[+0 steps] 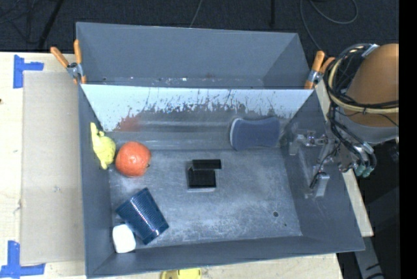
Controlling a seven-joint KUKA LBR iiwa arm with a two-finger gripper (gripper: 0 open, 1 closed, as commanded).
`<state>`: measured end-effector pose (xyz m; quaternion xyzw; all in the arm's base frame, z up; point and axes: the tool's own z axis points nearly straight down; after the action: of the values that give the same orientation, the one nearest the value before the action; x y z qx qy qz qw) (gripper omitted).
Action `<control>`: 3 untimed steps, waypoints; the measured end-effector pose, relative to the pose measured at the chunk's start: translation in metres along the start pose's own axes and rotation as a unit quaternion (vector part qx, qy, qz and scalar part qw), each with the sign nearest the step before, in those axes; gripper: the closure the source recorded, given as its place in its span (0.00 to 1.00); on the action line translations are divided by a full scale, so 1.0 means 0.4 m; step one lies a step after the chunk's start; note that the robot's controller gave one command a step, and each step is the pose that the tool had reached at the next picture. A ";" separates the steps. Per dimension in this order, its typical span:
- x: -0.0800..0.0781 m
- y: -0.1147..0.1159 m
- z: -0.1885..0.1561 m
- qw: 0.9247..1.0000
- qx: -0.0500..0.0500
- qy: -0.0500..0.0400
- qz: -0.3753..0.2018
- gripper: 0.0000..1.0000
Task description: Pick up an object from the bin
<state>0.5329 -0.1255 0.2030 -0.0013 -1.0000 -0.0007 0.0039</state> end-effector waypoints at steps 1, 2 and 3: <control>-0.004 0.001 -0.011 1.000 0.001 -0.004 -0.002 0.00; -0.034 0.033 0.067 1.000 0.002 -0.008 -0.025 0.00; -0.031 0.078 0.221 1.000 0.001 -0.006 -0.024 0.00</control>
Offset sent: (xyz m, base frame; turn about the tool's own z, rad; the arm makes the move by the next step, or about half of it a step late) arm 0.0406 0.0594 -0.1330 -0.2040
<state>0.5448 -0.0943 0.1147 0.0224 -0.9997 0.0000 -0.0022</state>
